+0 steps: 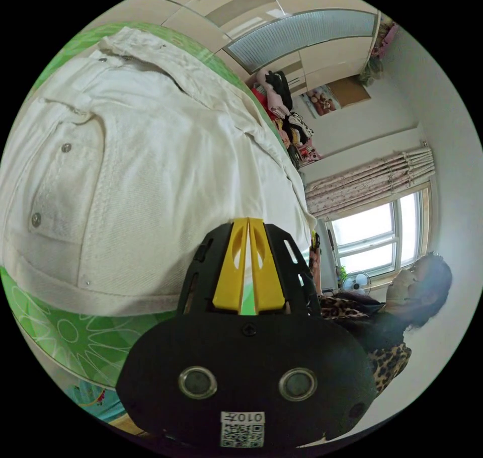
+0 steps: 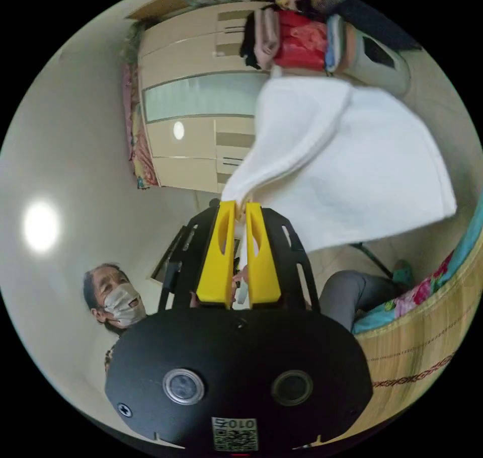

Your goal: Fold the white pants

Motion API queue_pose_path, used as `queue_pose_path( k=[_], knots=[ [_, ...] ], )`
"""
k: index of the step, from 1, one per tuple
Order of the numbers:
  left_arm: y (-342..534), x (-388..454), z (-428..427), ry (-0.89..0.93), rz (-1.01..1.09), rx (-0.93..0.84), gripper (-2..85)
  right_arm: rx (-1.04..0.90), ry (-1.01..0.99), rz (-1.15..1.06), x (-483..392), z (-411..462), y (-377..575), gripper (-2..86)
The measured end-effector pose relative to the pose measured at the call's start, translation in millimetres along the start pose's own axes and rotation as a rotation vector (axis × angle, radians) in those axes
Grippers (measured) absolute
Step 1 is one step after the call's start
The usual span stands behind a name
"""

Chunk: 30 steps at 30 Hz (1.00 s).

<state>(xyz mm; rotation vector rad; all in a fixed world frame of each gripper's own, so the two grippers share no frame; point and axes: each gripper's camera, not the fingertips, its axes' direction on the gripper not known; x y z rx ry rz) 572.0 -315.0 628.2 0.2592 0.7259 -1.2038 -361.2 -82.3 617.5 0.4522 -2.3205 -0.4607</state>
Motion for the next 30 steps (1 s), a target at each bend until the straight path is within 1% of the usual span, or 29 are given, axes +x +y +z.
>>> queue_pose_path(
  k=[4,8,13,16,19,22,23,24,25,26,28,30],
  knots=[
    [3.9,-2.6,0.1,0.000,-0.010,0.016,-0.1,0.004,-0.011,-0.160,-51.0,4.2,-33.2,5.4],
    [7.0,-4.3,0.3,-0.005,-0.014,0.024,-0.2,-0.014,0.029,-0.242,-92.0,39.5,-106.4,5.1],
    [11.6,-11.3,-0.2,0.013,-0.047,0.038,-0.2,0.050,0.094,-0.273,-114.9,89.2,-205.5,4.5],
    [14.7,-13.4,-0.4,0.014,-0.056,0.045,-0.3,0.085,0.095,-0.267,-116.4,118.9,-262.6,4.2],
    [17.9,-15.6,-0.8,0.012,-0.066,0.056,-0.3,0.149,0.224,-0.277,-115.4,146.9,-308.1,4.3],
    [21.0,-18.5,-1.4,0.012,-0.080,0.063,-0.3,0.194,0.369,-0.184,-81.6,171.2,-355.7,4.8],
    [21.7,-19.0,-1.5,0.013,-0.082,0.064,-0.3,0.197,0.421,-0.109,-58.1,178.4,-372.8,5.2],
    [23.0,-20.0,-1.8,0.014,-0.085,0.066,-0.3,0.210,0.469,0.014,-30.1,181.7,-383.9,5.6],
    [24.7,-20.9,-2.1,0.014,-0.090,0.071,-0.3,0.216,0.484,0.069,-16.8,182.5,-386.6,5.8],
    [25.5,-21.2,-2.3,0.013,-0.091,0.074,-0.3,0.220,0.484,0.132,5.4,183.6,-387.4,6.3],
    [28.5,-23.4,-3.0,0.014,-0.099,0.080,-0.4,0.223,0.428,0.147,28.3,183.1,-381.0,6.6],
    [30.1,-26.3,-3.6,0.023,-0.109,0.080,-0.4,0.280,0.377,0.169,46.6,169.9,-365.1,6.1]
  ],
)
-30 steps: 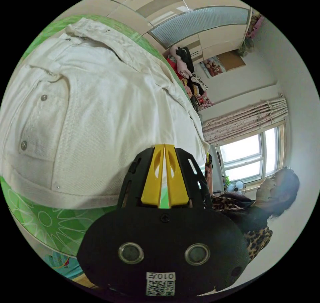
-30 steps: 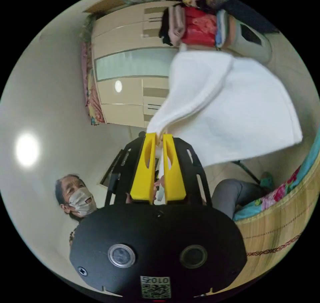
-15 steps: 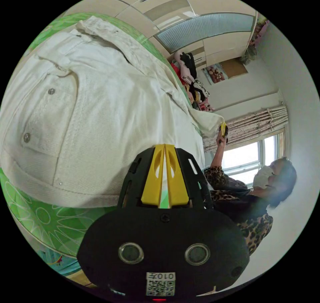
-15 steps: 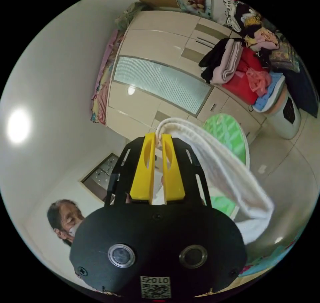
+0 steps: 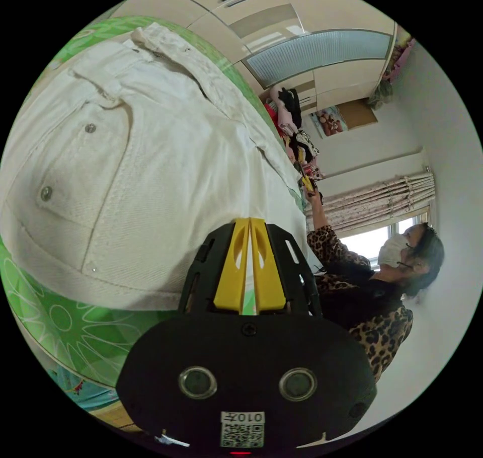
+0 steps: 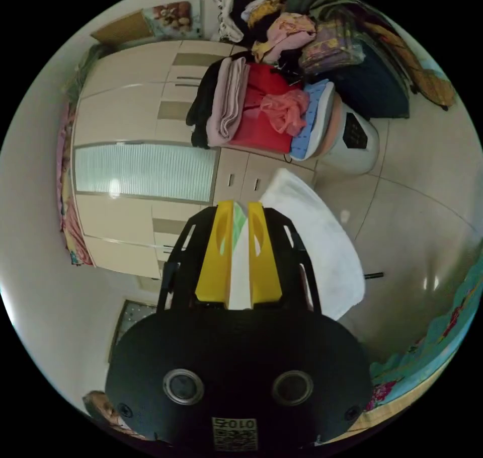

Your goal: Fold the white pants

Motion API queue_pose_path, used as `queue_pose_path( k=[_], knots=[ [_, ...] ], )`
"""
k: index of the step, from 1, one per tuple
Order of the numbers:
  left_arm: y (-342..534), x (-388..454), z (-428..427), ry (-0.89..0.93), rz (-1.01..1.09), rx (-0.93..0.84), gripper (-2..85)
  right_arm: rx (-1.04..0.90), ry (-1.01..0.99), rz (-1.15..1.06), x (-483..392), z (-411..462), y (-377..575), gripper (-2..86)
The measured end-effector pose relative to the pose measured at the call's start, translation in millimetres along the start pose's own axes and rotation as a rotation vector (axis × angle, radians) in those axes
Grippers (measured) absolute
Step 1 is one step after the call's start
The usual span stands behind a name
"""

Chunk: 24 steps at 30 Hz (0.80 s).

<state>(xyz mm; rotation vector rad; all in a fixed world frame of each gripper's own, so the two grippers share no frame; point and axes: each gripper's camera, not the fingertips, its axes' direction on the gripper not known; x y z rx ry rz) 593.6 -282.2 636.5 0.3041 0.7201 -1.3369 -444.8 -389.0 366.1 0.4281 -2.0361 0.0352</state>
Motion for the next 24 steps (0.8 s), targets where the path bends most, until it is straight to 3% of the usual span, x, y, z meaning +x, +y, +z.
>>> queue_pose_path(
  k=[7,14,18,22,24],
  knots=[
    [7.1,-8.3,-4.1,0.013,-0.013,0.000,-0.4,0.098,-0.007,0.061,51.9,-80.4,41.3,6.3],
    [16.0,-11.8,-13.6,-0.014,-0.014,0.039,-0.2,-0.182,-0.122,-0.121,58.1,-102.9,174.3,7.6],
    [41.5,2.2,-49.6,-0.001,0.026,0.293,-0.1,-0.311,-0.134,-0.183,61.7,-126.3,271.3,8.1],
    [97.8,-25.3,-98.0,0.101,-0.153,0.604,0.2,-0.354,-0.294,-0.143,88.2,-150.0,353.8,11.4],
    [118.7,-42.3,-110.7,0.158,-0.230,0.666,0.5,-0.339,-0.362,-0.092,107.5,-157.0,406.5,13.4]
  ],
)
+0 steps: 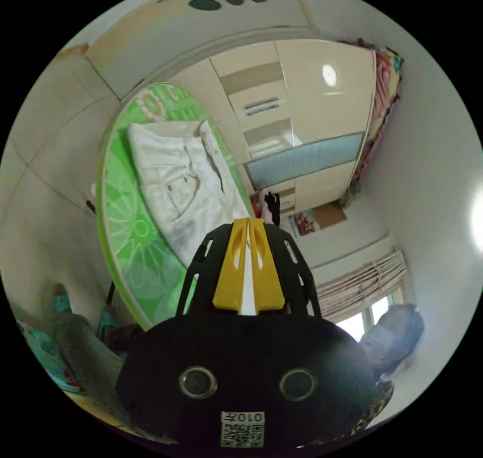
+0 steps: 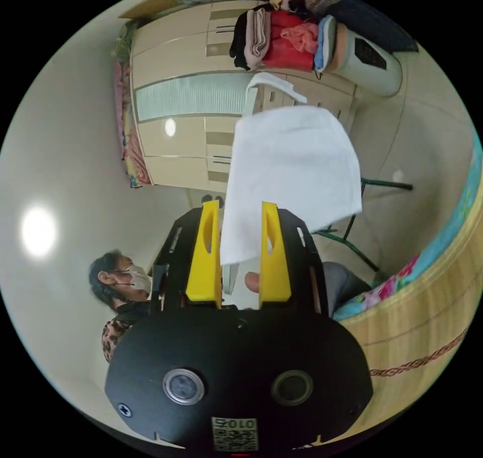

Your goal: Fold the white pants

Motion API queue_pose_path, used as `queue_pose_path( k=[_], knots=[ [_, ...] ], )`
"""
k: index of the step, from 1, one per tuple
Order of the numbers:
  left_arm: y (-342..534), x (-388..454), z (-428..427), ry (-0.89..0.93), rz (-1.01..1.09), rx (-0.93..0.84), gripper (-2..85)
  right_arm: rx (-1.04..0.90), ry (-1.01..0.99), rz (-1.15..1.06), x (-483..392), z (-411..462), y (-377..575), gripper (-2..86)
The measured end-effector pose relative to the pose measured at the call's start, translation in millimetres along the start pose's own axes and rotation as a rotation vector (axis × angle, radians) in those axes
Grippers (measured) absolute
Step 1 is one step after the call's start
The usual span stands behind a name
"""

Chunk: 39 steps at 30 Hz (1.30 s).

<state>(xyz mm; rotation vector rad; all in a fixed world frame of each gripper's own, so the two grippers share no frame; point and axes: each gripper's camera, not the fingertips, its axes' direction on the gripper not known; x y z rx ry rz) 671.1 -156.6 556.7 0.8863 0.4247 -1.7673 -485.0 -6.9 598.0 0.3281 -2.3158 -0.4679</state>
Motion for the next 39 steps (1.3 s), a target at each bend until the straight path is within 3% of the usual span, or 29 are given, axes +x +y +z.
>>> queue_pose_path(
  k=[4,9,23,28,35,39],
  knots=[
    [-0.6,-21.1,-42.3,-0.128,-0.116,0.106,1.6,0.019,-0.037,0.088,24.0,16.4,57.0,16.6],
    [-7.8,-37.5,-59.9,-0.117,-0.146,0.119,4.3,0.058,-0.184,0.152,46.6,50.0,99.0,18.4],
    [-40.3,-41.3,-52.5,-0.221,-0.123,0.056,11.7,0.059,-0.280,0.103,10.1,86.9,73.0,20.0],
    [-56.5,-23.4,-41.5,-0.395,-0.067,0.054,11.2,0.085,-0.278,0.105,5.6,78.5,65.5,20.0],
    [-82.0,-36.5,-20.4,-0.383,-0.169,0.007,7.6,0.122,-0.344,0.096,0.7,73.8,34.1,19.5],
    [-79.6,-43.6,-36.6,-0.178,-0.180,0.033,6.1,0.224,-0.366,0.123,1.7,63.0,21.1,17.7]
  ],
)
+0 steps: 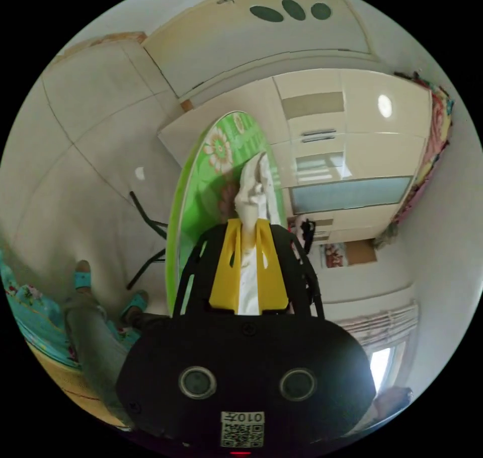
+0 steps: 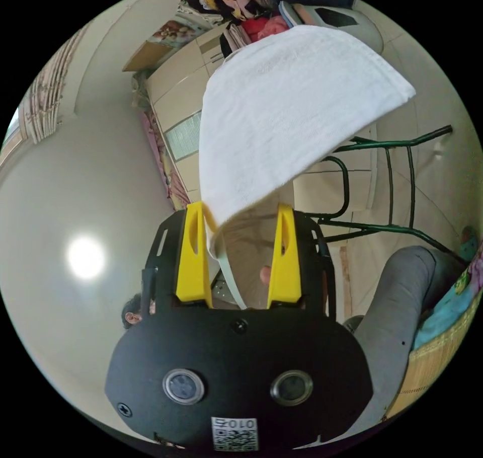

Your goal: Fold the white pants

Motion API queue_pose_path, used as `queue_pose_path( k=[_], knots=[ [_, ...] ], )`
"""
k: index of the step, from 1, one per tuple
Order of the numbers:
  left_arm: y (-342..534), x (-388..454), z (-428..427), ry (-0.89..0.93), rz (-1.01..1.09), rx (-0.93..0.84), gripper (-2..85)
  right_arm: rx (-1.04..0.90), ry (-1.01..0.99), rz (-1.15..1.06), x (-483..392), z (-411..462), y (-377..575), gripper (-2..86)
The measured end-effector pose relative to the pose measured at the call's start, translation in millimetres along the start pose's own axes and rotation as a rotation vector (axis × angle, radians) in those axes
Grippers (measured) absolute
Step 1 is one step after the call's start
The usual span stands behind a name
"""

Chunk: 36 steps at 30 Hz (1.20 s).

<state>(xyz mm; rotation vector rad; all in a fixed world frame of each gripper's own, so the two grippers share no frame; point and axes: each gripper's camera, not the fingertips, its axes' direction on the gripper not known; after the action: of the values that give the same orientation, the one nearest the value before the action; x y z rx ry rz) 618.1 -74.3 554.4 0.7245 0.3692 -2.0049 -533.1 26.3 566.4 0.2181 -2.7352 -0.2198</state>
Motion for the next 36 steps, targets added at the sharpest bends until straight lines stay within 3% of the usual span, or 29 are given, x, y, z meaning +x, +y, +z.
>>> queue_pose_path(
  k=[10,16,21,24,26,30,33,36],
  knots=[
    [-0.7,-12.1,-14.9,0.056,-0.011,-0.055,5.6,0.091,0.016,0.011,-18.1,-3.8,-26.4,16.9],
    [1.5,0.4,-24.7,0.065,0.025,-0.083,6.2,0.155,0.058,-0.070,-64.5,-31.1,-33.4,4.1],
    [10.7,33.5,-45.2,0.086,0.159,-0.099,6.9,0.061,0.313,-0.375,-198.7,-26.0,-26.4,2.9],
    [19.5,32.2,-55.5,0.061,0.185,-0.110,7.2,0.055,0.410,-0.445,-237.4,-31.6,-18.3,2.5],
    [26.0,17.1,-59.5,0.045,0.095,-0.168,7.3,0.046,0.396,-0.423,-245.1,-42.4,-16.5,2.5],
    [57.4,28.2,-88.5,0.043,0.237,-0.209,7.4,0.047,0.389,-0.535,-278.1,-64.6,2.9,2.6],
    [71.0,25.6,-96.9,0.085,0.209,-0.271,7.6,0.094,0.356,-0.607,-300.6,-82.8,6.6,2.8],
    [85.6,45.5,-113.7,0.136,0.296,-0.233,7.7,0.081,0.278,-0.781,-339.2,-82.0,11.6,3.0]
  ],
)
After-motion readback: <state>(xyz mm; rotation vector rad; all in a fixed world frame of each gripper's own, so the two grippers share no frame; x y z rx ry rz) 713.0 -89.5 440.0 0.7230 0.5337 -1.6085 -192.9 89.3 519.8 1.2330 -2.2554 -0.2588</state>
